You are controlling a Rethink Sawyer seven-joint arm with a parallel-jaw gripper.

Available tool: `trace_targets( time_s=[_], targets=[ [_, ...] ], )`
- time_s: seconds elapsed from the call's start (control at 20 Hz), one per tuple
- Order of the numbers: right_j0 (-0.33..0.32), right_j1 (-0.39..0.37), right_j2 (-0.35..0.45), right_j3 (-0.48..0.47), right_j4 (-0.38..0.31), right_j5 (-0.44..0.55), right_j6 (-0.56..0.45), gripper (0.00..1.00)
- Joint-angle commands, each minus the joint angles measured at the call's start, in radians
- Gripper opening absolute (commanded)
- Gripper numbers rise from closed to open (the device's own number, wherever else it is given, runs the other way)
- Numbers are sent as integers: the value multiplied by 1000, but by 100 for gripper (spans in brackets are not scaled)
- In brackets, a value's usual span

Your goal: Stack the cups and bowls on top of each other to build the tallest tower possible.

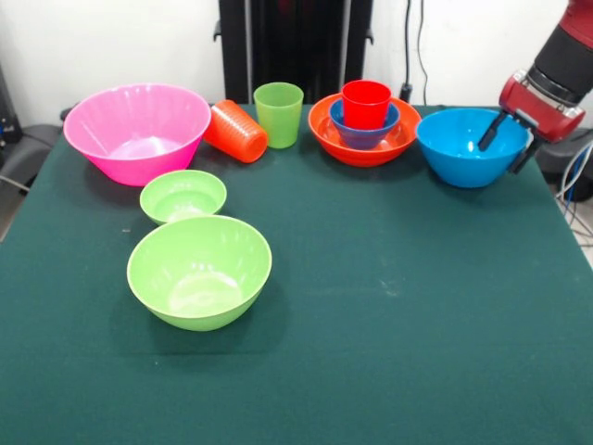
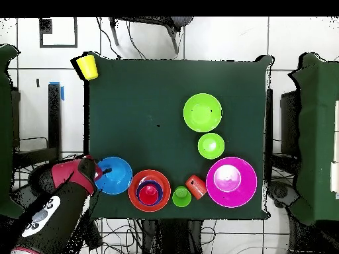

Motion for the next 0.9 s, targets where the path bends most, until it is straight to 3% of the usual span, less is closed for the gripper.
trace_targets(
  time_s=[0.05,0.3,0.45,0.9],
  targets=[
    [-58,-15,96,9,43,73,130,100],
    [-80,-25,65,-124,54,278,152,100],
    [-97,-11,49,-206,47,352,150,100],
    [-105,7,48,-246,58,316,179,100]
  ],
)
